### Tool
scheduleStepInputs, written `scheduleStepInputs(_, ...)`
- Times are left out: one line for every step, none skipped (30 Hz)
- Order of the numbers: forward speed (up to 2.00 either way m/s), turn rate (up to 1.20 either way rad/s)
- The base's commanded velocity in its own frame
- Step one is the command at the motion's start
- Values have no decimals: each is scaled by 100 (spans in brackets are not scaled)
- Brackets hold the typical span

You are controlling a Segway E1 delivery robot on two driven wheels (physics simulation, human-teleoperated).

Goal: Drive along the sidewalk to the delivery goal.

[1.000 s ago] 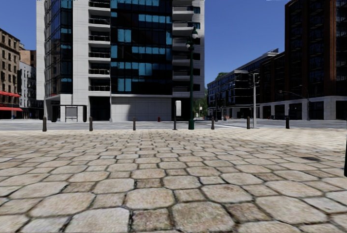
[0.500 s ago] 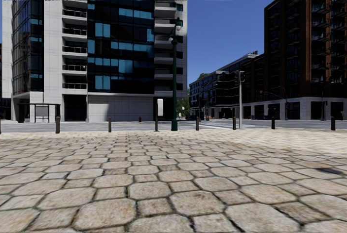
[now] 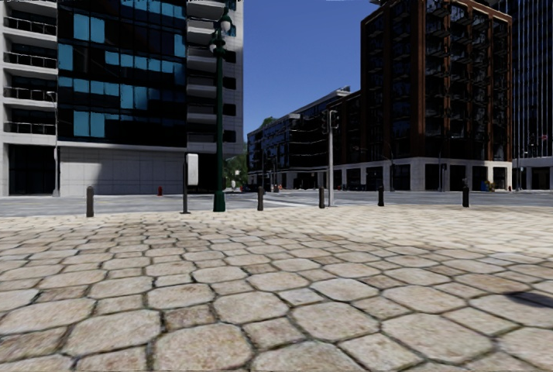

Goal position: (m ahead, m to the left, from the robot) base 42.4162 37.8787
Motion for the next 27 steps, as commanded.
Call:
scheduleStepInputs(200, -47)
scheduleStepInputs(200, -47)
scheduleStepInputs(200, -47)
scheduleStepInputs(200, -47)
scheduleStepInputs(200, -47)
scheduleStepInputs(200, -47)
scheduleStepInputs(200, -47)
scheduleStepInputs(200, -47)
scheduleStepInputs(200, -47)
scheduleStepInputs(200, -47)
scheduleStepInputs(200, -47)
scheduleStepInputs(200, -47)
scheduleStepInputs(200, -47)
scheduleStepInputs(200, -47)
scheduleStepInputs(200, -47)
scheduleStepInputs(200, -47)
scheduleStepInputs(200, -47)
scheduleStepInputs(200, -47)
scheduleStepInputs(200, -47)
scheduleStepInputs(200, -47)
scheduleStepInputs(200, -47)
scheduleStepInputs(200, -47)
scheduleStepInputs(200, -47)
scheduleStepInputs(200, -47)
scheduleStepInputs(200, -47)
scheduleStepInputs(200, -47)
scheduleStepInputs(200, -47)
